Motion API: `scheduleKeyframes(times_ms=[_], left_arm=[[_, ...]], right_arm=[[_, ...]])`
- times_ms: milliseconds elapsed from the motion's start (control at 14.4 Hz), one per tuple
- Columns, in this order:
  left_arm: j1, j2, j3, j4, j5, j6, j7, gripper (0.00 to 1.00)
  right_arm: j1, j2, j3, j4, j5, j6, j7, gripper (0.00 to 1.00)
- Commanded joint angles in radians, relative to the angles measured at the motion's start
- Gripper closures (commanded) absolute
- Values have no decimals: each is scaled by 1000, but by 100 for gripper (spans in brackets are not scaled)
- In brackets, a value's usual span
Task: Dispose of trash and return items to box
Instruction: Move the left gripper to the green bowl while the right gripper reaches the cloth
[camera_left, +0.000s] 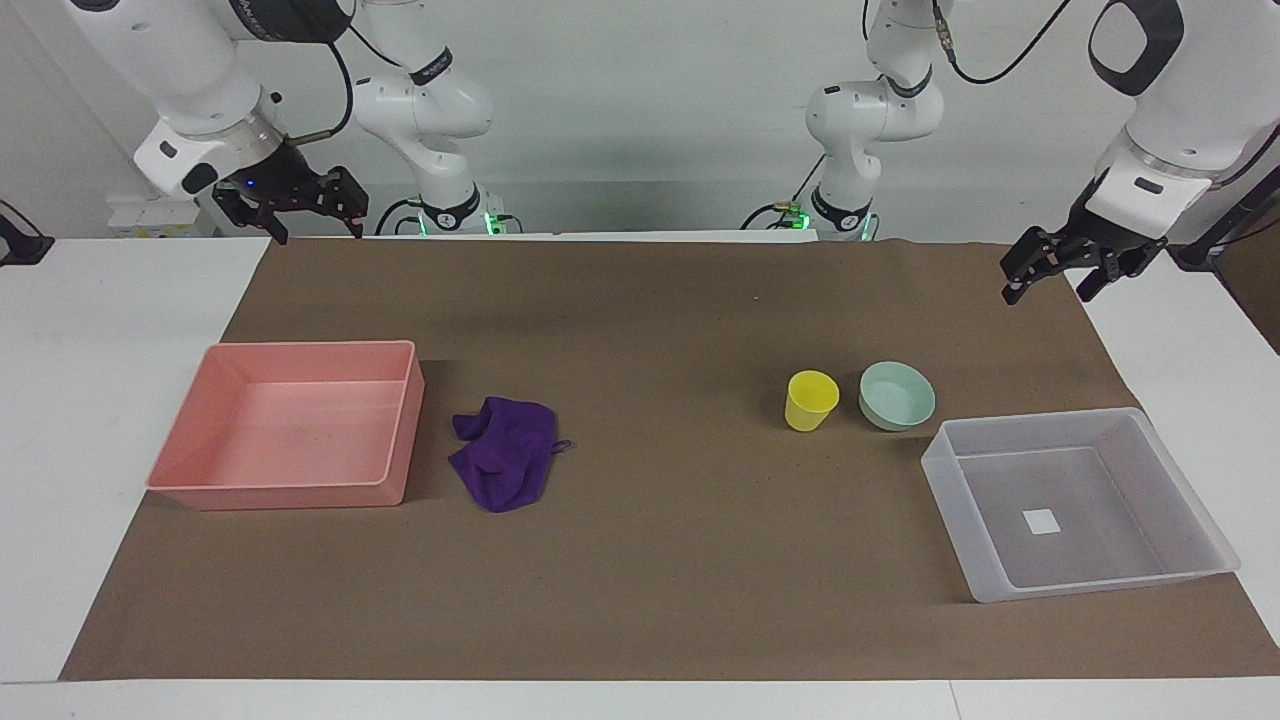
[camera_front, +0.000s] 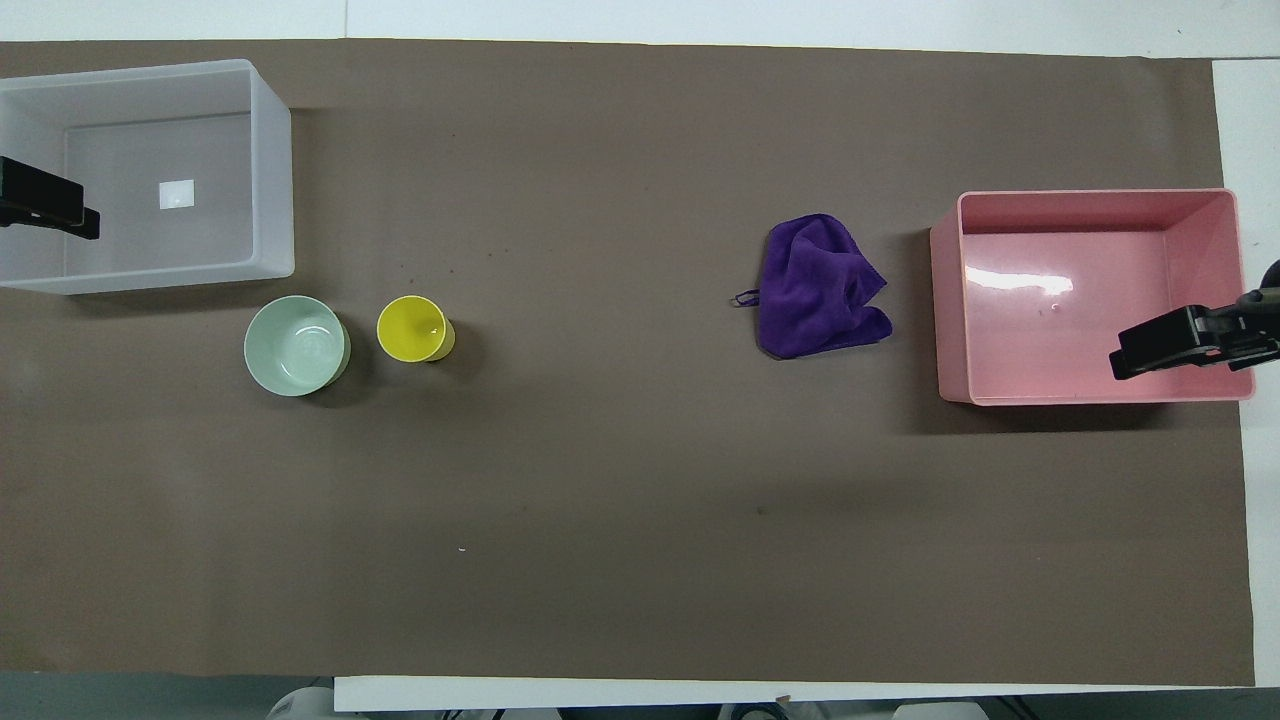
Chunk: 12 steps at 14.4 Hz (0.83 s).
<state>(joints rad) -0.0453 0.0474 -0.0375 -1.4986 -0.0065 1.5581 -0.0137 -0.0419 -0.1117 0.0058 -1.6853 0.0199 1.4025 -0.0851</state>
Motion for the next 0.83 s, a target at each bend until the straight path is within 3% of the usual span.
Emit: scheduleKeyframes(times_ms=[0,417,765], left_arm=[[-12,-30,8,-48,13,25,-12,0],[-21,-49,5,-90,14,40,-109,0],[-53,-245,5,-525,31,337,-143,0]], right_arm=[[-3,-25,0,-45,14,48,15,1],[-1,-34,2,-74,14,113,4,1],[51,62,13,-85,15,223,8,1]])
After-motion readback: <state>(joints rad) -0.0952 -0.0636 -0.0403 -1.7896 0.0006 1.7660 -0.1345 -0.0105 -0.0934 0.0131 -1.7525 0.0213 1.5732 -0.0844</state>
